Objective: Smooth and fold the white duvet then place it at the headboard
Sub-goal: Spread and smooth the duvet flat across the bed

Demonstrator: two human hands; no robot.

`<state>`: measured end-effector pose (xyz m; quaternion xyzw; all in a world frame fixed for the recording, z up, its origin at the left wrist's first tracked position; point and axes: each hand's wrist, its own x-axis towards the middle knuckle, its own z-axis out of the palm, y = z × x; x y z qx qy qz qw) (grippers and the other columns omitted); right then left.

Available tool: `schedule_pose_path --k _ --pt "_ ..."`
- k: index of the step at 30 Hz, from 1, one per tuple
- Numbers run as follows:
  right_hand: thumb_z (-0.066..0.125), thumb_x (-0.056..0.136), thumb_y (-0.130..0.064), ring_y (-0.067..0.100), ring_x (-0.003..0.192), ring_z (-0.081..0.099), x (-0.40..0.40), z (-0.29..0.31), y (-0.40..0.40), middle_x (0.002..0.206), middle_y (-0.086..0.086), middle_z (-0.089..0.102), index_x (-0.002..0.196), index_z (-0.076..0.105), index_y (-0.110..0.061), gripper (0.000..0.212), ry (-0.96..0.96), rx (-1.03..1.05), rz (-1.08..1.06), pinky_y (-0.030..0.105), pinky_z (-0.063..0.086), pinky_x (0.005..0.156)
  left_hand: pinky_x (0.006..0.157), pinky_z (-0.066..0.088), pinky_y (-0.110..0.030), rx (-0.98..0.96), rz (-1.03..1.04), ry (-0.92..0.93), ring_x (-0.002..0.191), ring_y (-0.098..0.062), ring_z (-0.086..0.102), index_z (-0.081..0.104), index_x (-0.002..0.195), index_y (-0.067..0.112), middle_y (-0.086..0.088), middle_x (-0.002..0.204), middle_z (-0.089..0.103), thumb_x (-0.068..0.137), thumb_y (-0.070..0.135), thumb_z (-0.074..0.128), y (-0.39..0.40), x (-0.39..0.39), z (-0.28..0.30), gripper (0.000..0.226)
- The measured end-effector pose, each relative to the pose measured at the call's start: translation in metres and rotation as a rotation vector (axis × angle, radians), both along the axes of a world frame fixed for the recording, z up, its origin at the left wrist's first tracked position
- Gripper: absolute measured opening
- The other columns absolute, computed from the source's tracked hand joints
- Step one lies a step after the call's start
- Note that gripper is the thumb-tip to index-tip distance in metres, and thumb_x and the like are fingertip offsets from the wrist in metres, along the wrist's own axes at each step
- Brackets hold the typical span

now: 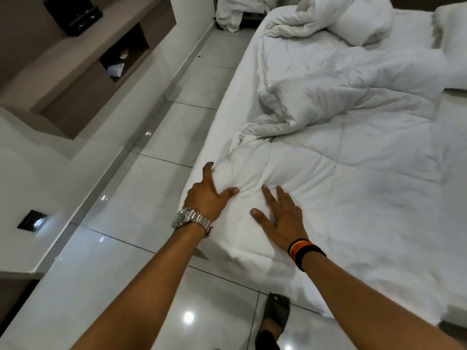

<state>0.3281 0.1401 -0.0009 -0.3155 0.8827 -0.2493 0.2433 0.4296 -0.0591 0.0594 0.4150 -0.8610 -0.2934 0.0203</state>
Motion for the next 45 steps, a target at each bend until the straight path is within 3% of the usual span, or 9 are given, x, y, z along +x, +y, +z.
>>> schedule_pose_path --k 5,11,16,20,26,32,38,42,45 --pt "0.009 0.076 -0.097 0.016 0.159 -0.001 0.072 -0.002 0.002 0.174 -0.006 0.0 0.161 0.008 -0.051 0.096 0.028 0.04 0.163 0.053 0.003 0.126 0.082 0.052 -0.042 -0.114 0.058 -0.205 0.107 -0.041 0.068 0.007 0.162 0.034 -0.021 0.122 0.07 0.079 0.077 0.066 -0.037 0.114 0.003 0.11" --pt "0.012 0.078 -0.093 0.018 0.159 -0.004 0.105 -0.022 0.037 0.174 -0.005 -0.002 0.161 0.011 -0.051 0.093 -0.028 0.195 0.071 0.059 -0.003 0.125 0.086 0.053 -0.044 -0.158 -0.043 -0.343 0.11 -0.041 0.065 -0.012 0.163 0.033 -0.021 0.136 0.06 0.075 0.091 0.048 -0.045 0.177 -0.038 0.122" --pt "0.026 0.094 -0.08 0.023 0.159 -0.01 0.08 -0.038 0.106 0.173 -0.002 -0.009 0.162 0.016 -0.046 0.077 0.087 0.211 -0.286 0.063 -0.002 0.123 0.095 0.051 -0.05 -0.254 -0.161 -0.13 0.122 -0.037 0.061 0.008 0.166 0.021 -0.015 0.143 0.059 0.091 0.073 0.037 0.008 0.155 -0.08 0.096" --pt "0.024 0.091 -0.084 0.033 0.156 -0.023 0.059 -0.057 0.178 0.169 0.005 -0.029 0.161 0.002 -0.05 0.081 0.065 0.271 -0.64 0.074 0.0 0.118 0.119 0.032 -0.052 -0.226 -0.356 -0.028 0.15 -0.034 0.037 0.013 0.166 0.026 -0.012 0.166 0.035 0.097 0.067 0.031 0.069 0.107 -0.106 0.082" --pt "0.032 0.083 -0.091 0.041 0.155 -0.02 0.015 -0.078 0.211 0.165 0.008 -0.037 0.155 -0.01 -0.06 0.089 -0.03 0.18 -0.87 0.081 0.008 0.112 0.128 0.01 -0.05 -0.272 -0.641 0.057 0.161 -0.028 0.005 0.008 0.166 0.028 -0.006 0.174 0.003 0.103 0.06 0.025 0.147 0.007 -0.129 0.073" --pt "0.043 0.083 -0.088 0.042 0.154 0.006 0.011 -0.108 0.21 0.169 0.011 0.004 0.157 -0.001 -0.059 0.09 0.044 0.081 -1.044 0.07 0.025 0.113 0.128 0.0 -0.052 -0.315 -0.783 0.056 0.161 -0.029 -0.005 0.009 0.166 0.027 -0.009 0.174 -0.002 0.104 0.06 0.027 0.219 -0.08 -0.161 0.073" --pt "0.06 0.084 -0.078 0.032 0.114 0.058 0.01 -0.107 0.21 0.14 0.009 0.041 0.155 0.025 -0.055 0.083 0.038 -0.133 -1.108 0.045 0.054 0.095 0.127 0.002 -0.057 -0.385 -0.749 0.008 0.16 -0.031 -0.005 0.008 0.166 0.027 -0.012 0.174 -0.003 0.105 0.059 0.024 0.24 -0.088 -0.184 0.071" --pt "0.074 0.081 -0.067 0.015 0.122 0.062 -0.005 -0.076 0.244 0.138 -0.01 0.065 0.145 0.052 -0.043 0.071 -0.008 -0.26 -0.937 0.035 0.051 0.104 0.127 0.0 -0.056 -0.34 -0.757 0.033 0.16 -0.031 -0.008 0.009 0.166 0.029 -0.01 0.174 -0.004 0.104 0.062 0.022 0.248 -0.09 -0.171 0.072" --pt "0.078 0.072 -0.07 0.02 0.12 0.065 -0.006 -0.061 0.308 0.134 -0.004 0.069 0.14 0.058 -0.044 0.076 0.053 -0.148 -0.94 0.034 0.051 0.102 0.128 -0.001 -0.052 -0.293 -0.833 0.061 0.161 -0.028 -0.003 0.016 0.165 0.03 -0.008 0.174 0.001 0.103 0.064 0.018 0.277 -0.089 -0.156 0.071"
